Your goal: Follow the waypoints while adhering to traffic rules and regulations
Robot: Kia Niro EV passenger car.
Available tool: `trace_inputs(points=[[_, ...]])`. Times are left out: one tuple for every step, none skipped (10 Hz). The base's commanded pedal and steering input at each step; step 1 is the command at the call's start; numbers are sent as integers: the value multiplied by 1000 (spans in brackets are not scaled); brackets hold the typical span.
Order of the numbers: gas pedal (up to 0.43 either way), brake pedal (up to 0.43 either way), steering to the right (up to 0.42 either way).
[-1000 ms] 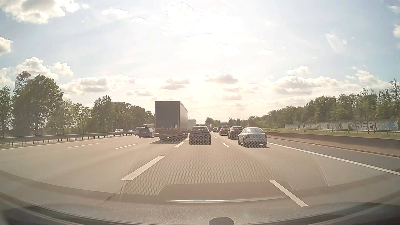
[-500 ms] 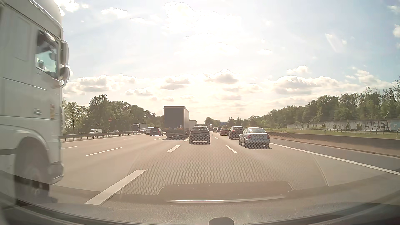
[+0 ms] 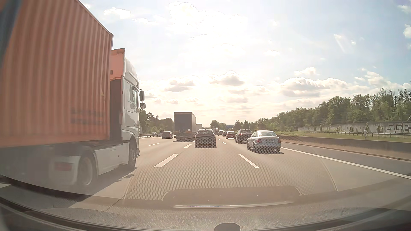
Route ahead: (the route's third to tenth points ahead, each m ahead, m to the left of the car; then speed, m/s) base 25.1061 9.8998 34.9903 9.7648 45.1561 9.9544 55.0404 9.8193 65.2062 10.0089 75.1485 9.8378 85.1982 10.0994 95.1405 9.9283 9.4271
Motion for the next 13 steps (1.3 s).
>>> trace_inputs(points=[[197, 0, -1], [197, 0, -1], [197, 0, -1], [197, 0, -1], [197, 0, -1], [197, 0, -1], [197, 0, -1], [197, 0, -1], [197, 0, -1], [197, 0, -1], [197, 0, -1], [197, 0, -1], [197, 0, -1]])
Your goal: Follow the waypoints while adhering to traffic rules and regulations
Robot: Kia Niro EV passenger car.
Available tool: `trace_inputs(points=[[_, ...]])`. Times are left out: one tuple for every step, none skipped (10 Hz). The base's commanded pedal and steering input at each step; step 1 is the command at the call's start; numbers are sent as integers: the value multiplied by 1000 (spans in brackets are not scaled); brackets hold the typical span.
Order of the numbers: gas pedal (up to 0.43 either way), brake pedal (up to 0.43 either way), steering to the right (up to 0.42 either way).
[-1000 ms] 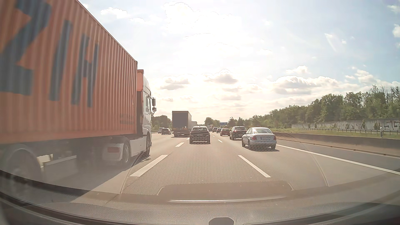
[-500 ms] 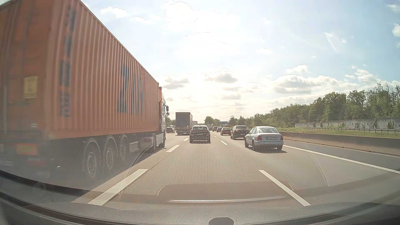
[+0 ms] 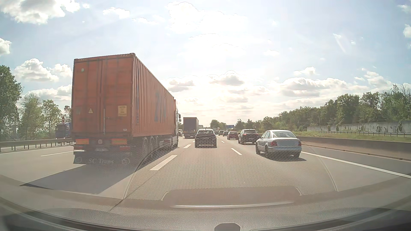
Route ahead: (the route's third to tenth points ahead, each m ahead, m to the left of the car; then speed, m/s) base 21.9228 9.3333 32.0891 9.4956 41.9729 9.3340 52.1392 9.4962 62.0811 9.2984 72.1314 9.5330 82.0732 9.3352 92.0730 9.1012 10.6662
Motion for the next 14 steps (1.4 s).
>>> trace_inputs(points=[[197, 0, -1], [169, 0, -1], [87, 0, -1], [0, 0, -1], [0, 0, -1], [0, 0, 0], [0, 0, -1], [0, 0, -1], [0, 0, -1], [0, 0, 0], [0, 0, -1], [0, 0, 0], [8, 0, -1], [47, 0, -1]])
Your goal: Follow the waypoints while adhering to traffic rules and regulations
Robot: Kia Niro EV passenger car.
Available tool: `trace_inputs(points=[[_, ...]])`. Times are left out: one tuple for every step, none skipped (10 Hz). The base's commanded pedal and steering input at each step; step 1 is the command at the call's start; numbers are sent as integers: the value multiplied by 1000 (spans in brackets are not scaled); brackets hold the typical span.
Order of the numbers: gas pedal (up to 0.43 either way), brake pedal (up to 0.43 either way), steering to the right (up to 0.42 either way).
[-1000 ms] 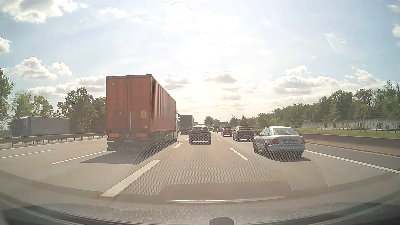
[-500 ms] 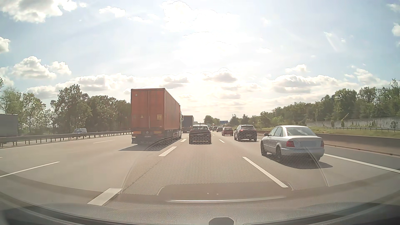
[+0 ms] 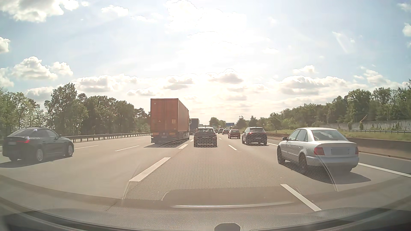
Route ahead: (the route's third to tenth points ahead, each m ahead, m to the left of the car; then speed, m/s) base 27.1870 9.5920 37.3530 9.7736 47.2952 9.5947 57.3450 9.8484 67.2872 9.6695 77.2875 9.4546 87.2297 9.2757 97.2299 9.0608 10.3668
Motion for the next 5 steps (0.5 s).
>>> trace_inputs(points=[[47, 0, -1], [59, 0, -1], [59, 0, -1], [67, 0, -1], [67, 0, -1]])
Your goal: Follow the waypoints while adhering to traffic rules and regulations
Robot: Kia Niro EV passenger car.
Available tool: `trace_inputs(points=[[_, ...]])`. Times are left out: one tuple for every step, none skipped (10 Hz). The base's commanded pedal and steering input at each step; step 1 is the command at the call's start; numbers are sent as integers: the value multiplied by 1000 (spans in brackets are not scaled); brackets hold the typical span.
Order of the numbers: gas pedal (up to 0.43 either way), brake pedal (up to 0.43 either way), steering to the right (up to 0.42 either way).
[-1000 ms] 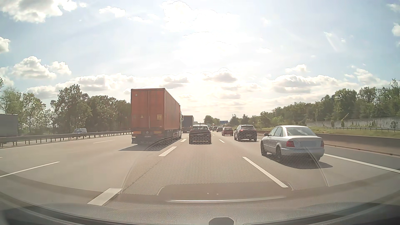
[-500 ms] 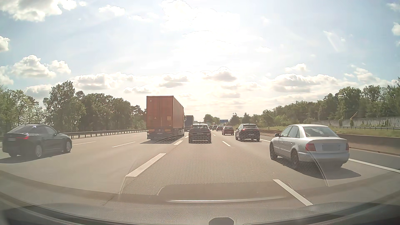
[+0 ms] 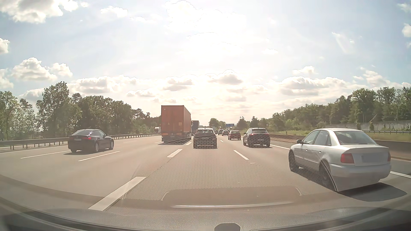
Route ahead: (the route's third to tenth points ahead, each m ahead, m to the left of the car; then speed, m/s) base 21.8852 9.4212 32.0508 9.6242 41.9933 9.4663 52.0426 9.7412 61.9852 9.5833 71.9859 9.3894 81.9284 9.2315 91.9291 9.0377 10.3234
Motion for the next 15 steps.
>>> trace_inputs(points=[[67, 0, -1], [67, 0, -1], [67, 0, -1], [67, 0, -1], [67, 0, -2], [67, 0, -1], [67, 0, -1], [67, 0, -1], [67, 0, -2], [67, 0, -2], [67, 0, -2], [67, 0, -2], [67, 0, -2], [67, 0, -2], [67, 0, -2]])
